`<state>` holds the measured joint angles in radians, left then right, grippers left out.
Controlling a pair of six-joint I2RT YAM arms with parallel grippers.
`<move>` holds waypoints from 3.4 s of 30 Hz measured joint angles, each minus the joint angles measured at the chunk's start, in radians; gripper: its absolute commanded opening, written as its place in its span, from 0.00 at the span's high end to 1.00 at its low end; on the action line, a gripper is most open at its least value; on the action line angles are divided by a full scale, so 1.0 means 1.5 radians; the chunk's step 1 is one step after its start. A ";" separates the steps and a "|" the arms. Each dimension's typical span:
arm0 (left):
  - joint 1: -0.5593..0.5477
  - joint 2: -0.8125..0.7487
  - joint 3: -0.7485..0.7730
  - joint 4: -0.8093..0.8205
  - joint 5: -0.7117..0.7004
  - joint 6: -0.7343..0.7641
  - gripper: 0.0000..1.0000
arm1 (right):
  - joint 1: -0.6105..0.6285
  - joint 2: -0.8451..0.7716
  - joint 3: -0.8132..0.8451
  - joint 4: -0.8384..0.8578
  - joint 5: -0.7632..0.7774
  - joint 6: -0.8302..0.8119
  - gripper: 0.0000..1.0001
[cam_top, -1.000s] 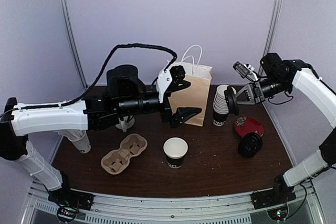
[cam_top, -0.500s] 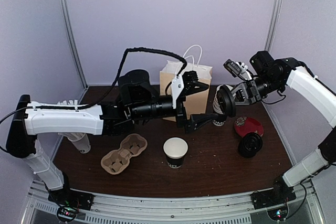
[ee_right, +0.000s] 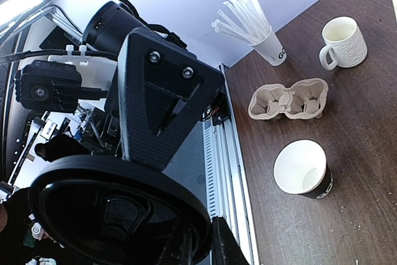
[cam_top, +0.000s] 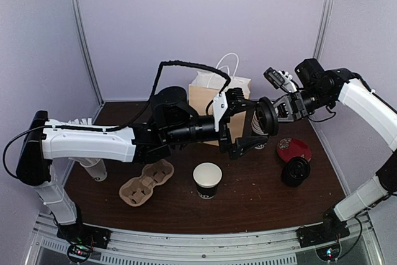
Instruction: Pack the takeout coffee
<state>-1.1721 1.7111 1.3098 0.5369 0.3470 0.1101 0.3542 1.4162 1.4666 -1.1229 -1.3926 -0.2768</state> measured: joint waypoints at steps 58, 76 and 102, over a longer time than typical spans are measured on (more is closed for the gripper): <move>0.010 0.082 0.318 -0.936 -0.265 0.019 0.25 | -0.071 -0.117 -0.190 0.071 0.390 -0.005 0.46; 0.031 0.182 0.403 -1.091 -0.211 -0.007 0.24 | -0.071 -0.125 -0.210 0.082 0.387 -0.005 0.45; 0.036 0.243 0.440 -1.132 -0.204 -0.010 0.24 | -0.071 -0.125 -0.220 0.085 0.385 -0.006 0.45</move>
<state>-1.1179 2.0758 1.9697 -1.1618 0.0410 0.0948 0.2481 1.2285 1.1358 -0.9955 -0.8150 -0.2855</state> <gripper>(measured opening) 0.763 0.549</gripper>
